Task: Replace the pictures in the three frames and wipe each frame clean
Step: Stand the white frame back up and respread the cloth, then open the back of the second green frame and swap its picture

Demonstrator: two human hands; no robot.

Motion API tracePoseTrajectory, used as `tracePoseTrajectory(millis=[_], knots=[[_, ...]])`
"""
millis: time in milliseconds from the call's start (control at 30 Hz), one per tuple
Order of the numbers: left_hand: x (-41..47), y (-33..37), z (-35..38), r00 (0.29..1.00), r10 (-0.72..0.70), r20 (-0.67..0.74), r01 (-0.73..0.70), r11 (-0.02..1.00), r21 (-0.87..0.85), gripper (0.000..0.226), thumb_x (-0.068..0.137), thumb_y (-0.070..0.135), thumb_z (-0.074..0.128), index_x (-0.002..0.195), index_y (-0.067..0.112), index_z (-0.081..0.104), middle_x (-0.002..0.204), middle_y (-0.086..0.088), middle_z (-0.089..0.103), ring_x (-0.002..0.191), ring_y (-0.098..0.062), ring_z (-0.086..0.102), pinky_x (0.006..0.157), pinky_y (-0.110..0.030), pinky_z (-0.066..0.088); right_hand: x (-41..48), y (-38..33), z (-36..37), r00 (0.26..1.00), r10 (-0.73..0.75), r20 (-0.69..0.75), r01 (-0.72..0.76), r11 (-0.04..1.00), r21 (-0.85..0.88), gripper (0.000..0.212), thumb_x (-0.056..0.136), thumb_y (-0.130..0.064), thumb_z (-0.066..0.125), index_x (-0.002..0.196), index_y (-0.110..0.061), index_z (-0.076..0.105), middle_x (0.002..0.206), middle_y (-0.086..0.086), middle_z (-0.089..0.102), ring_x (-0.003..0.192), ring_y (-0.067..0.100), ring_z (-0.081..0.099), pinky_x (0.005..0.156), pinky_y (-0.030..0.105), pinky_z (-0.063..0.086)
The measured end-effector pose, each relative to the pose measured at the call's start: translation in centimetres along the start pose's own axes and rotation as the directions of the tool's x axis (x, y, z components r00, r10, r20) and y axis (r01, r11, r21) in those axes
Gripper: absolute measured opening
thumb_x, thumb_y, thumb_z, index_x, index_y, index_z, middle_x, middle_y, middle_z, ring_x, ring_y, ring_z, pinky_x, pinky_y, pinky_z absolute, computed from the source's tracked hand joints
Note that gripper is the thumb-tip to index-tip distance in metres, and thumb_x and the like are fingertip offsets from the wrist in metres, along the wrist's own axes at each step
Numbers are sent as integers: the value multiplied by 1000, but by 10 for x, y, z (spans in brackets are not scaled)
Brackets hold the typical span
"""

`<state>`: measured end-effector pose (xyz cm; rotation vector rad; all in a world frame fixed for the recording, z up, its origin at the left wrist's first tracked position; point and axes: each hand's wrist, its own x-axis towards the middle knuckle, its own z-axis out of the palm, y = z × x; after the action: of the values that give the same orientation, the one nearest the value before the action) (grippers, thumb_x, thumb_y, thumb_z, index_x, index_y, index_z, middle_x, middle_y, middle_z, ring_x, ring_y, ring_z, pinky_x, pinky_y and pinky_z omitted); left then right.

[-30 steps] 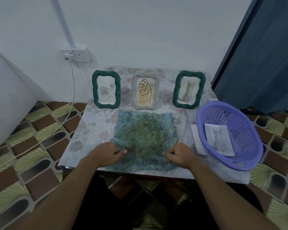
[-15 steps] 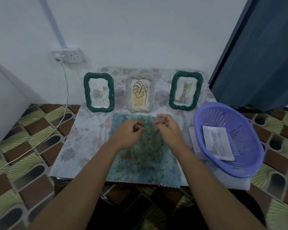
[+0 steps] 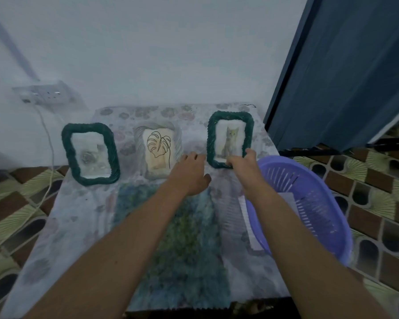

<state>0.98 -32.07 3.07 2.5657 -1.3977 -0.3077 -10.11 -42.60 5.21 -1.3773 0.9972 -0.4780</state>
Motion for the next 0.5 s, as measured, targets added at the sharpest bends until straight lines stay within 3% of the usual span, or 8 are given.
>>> tracePoseTrajectory(millis=[67,167,233,333,400,500], knots=[[18,2,5,998,-45,38,46,998,-36,71,95,34,54,150,3,22,150,-19,32,135,-39,33,111,-47,32,17,-1,-4,998,-34,-53,33,999,-17,47,90,-3,57,131,-15,36,115,6,56,96,18,58,73,28,51],[45,3,16,987,-128,99,147,966,-211,83,95,30,56,153,0,4,157,-20,19,141,-43,26,113,-50,29,37,-1,-6,991,-86,-107,81,995,-54,55,89,2,56,137,-15,35,128,11,54,115,26,55,89,33,49],[60,4,21,976,-182,120,213,913,-347,86,95,30,56,153,1,0,159,-20,16,143,-44,23,113,-52,30,46,-5,-6,992,-72,-99,68,997,-48,80,89,-2,57,155,-14,15,149,9,42,133,28,44,109,41,42],[76,8,25,965,-217,144,259,854,-451,85,98,25,52,154,2,-8,161,-20,11,146,-37,21,113,-41,27,61,-8,-4,992,-61,-113,57,998,-37,88,91,-3,54,159,-17,1,162,5,21,145,26,29,118,42,30],[85,10,29,963,-220,153,268,823,-502,81,98,20,52,155,2,-3,159,-21,19,142,-37,28,109,-41,32,72,-10,-2,991,-35,-131,35,999,-4,89,91,-2,52,159,-16,-3,163,6,18,145,26,28,119,41,28],[93,12,35,961,-236,143,275,776,-568,66,94,18,53,148,1,20,143,-23,41,126,-39,46,99,-45,43,83,-10,0,994,36,-102,-35,999,14,90,92,-2,49,157,-15,-12,159,8,26,139,24,35,116,34,29]])
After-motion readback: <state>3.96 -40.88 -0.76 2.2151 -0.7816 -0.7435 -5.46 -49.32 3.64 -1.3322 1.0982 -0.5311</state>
